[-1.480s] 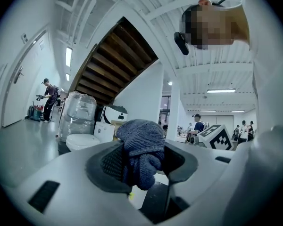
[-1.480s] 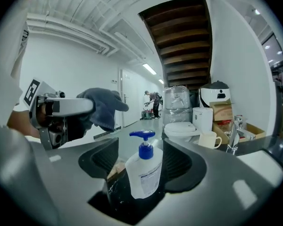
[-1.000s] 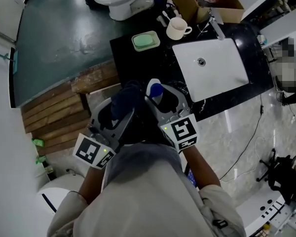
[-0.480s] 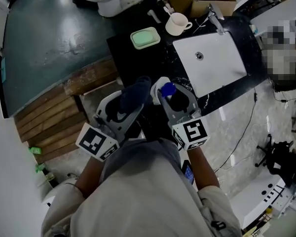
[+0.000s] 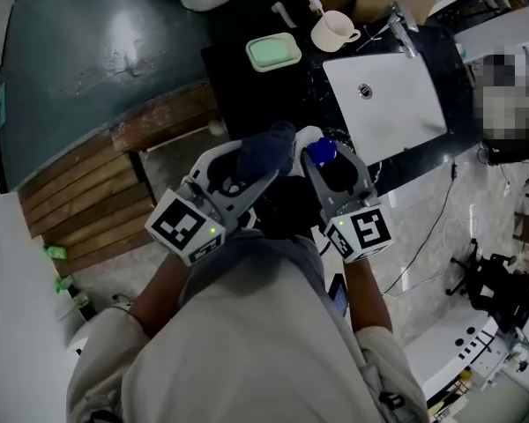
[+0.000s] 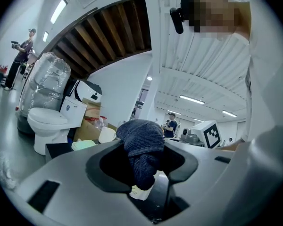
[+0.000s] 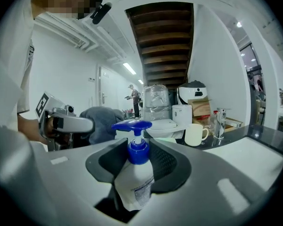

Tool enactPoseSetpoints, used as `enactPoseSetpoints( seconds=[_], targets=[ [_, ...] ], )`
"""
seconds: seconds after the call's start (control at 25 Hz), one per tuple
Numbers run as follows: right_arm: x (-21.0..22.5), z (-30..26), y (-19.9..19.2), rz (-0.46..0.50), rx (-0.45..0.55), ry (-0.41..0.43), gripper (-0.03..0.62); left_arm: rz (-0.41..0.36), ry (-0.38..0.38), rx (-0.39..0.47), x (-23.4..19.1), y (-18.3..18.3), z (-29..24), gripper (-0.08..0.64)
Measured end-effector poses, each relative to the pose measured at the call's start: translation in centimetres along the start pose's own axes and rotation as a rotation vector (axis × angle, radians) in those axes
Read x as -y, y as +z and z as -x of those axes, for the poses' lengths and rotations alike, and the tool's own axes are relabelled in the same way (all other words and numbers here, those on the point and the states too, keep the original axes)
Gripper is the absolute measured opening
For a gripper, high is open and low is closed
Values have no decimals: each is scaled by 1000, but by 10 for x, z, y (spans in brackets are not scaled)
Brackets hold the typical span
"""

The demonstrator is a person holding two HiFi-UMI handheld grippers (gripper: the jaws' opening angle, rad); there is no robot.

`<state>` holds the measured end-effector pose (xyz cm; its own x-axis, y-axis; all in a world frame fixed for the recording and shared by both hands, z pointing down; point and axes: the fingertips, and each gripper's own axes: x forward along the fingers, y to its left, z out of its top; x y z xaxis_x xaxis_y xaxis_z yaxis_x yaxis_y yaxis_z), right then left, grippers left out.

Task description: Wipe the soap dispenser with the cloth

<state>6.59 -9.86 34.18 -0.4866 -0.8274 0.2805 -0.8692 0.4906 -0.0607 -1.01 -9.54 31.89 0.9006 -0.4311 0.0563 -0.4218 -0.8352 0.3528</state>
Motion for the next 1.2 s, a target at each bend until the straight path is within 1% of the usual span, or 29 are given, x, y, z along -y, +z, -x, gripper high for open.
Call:
enactPoseSetpoints(
  seconds=[0.16, 0.32, 0.44, 0.52, 0.64, 0.84, 1.2],
  targets=[
    [-1, 0, -1, -3, -6, 31, 138, -3, 3, -1, -4, -3, -8, 179],
    [7, 4, 2, -22, 16, 19, 138, 3, -1, -10, -10, -8, -17, 179],
    [9, 6, 1, -33, 11, 31, 138, 8, -29, -20, -7, -10, -24, 179],
    [11, 6, 1, -44, 7, 38, 138, -4, -56, -15, -3, -14, -31, 179],
    [16, 9, 0, -69, 5, 42, 138, -9, -87, -46, 2, -20, -41, 179],
    [25, 20, -3, -102, 37, 28, 138, 19, -101, -102, 5, -37, -55, 179],
    [31, 32, -7, -160, 69, 22, 138, 39, -136, -121, 16, -48, -69, 179]
  ],
)
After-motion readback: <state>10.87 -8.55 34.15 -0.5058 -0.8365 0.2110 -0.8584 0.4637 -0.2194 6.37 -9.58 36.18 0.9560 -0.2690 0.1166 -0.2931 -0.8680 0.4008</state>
